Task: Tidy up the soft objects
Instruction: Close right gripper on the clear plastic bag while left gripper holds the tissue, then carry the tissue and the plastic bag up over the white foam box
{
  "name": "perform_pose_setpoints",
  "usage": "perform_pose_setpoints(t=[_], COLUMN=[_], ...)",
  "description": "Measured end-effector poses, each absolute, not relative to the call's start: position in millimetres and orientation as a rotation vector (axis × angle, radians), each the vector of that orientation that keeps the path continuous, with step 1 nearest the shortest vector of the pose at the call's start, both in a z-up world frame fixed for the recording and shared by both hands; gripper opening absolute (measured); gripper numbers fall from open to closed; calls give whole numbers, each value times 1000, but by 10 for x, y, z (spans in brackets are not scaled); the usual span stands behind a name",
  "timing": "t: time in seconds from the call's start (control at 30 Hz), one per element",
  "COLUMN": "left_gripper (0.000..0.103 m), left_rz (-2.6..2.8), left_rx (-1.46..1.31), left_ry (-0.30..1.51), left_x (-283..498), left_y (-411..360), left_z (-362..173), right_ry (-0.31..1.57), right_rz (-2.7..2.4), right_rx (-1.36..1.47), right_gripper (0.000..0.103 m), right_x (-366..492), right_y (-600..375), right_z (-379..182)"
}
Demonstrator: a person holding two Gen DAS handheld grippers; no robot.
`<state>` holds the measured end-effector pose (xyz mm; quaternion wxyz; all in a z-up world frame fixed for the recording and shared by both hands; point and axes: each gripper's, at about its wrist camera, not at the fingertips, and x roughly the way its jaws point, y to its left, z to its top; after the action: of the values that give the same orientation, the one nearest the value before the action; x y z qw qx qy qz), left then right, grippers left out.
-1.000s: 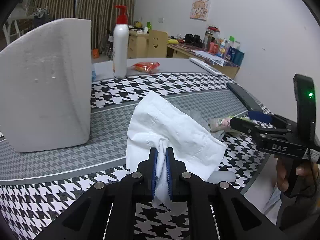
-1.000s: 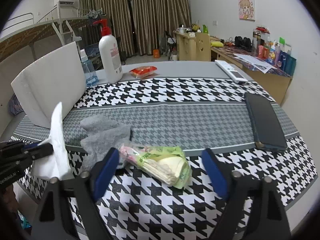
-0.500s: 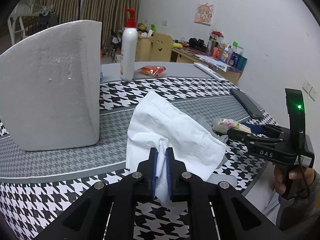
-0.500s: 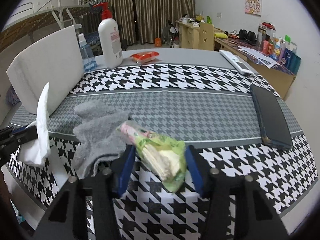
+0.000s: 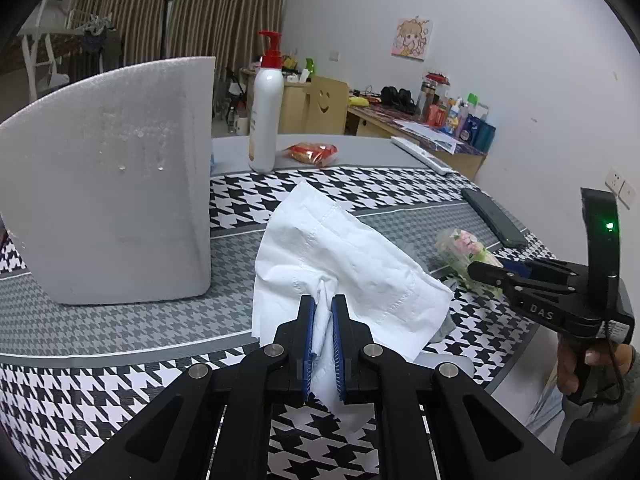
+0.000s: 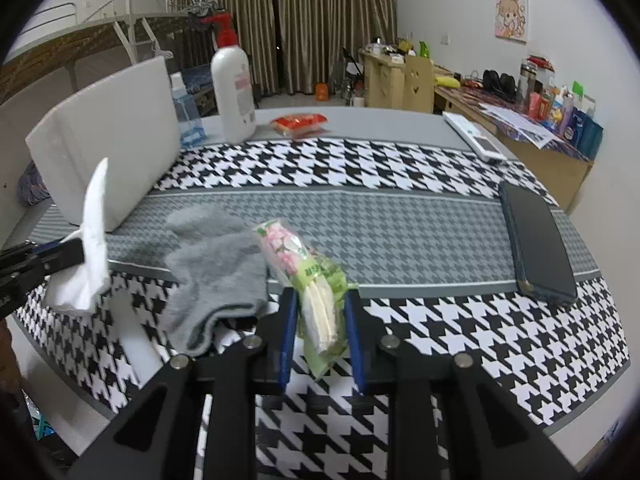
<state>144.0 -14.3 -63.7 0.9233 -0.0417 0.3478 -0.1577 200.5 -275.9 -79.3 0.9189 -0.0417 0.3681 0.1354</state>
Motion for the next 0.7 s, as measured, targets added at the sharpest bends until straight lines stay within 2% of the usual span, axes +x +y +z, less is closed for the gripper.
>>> perform_pose_setpoints(t=[0.7], left_gripper=[9], left_rz=[-313], left_rx=[-71], left_ry=[628], left_x=[1310], left_y=[-62], left_z=[-395], right_ry=[638], right_rz=[320], right_rx=[-62], right_gripper=[27], right_x=[1782], right_y=[-2603], right_z=[-425])
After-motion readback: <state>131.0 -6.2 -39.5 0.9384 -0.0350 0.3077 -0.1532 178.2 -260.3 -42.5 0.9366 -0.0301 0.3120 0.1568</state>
